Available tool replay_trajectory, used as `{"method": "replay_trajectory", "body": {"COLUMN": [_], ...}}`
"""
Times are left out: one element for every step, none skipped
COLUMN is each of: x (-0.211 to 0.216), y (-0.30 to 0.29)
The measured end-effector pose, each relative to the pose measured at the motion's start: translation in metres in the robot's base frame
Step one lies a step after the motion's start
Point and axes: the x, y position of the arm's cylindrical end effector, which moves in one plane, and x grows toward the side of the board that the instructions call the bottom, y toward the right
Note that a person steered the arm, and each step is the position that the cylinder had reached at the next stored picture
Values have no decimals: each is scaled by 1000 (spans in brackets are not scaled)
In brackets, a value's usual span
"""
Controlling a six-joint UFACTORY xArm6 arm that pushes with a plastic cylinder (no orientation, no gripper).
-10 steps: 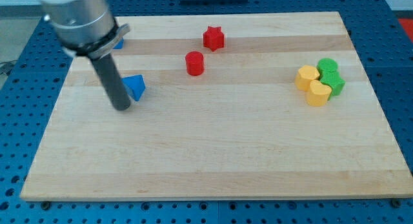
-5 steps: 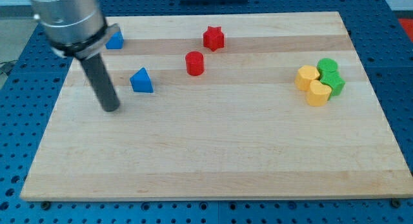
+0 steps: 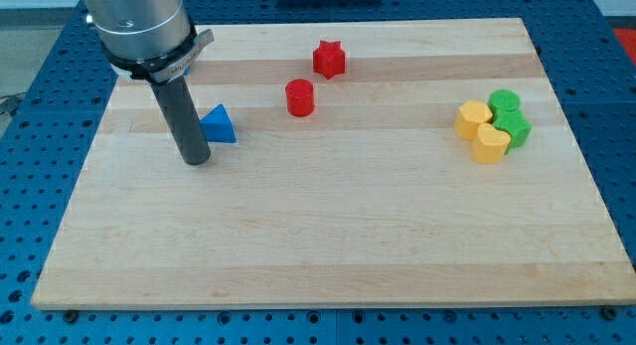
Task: Place the blue triangle to the left of the red circle
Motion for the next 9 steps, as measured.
{"method": "replay_trajectory", "body": {"x": [-3, -16, -27, -47, -50, -53, -57, -52, -50], "y": [6, 8, 8, 29, 33, 54, 62, 44, -8]}}
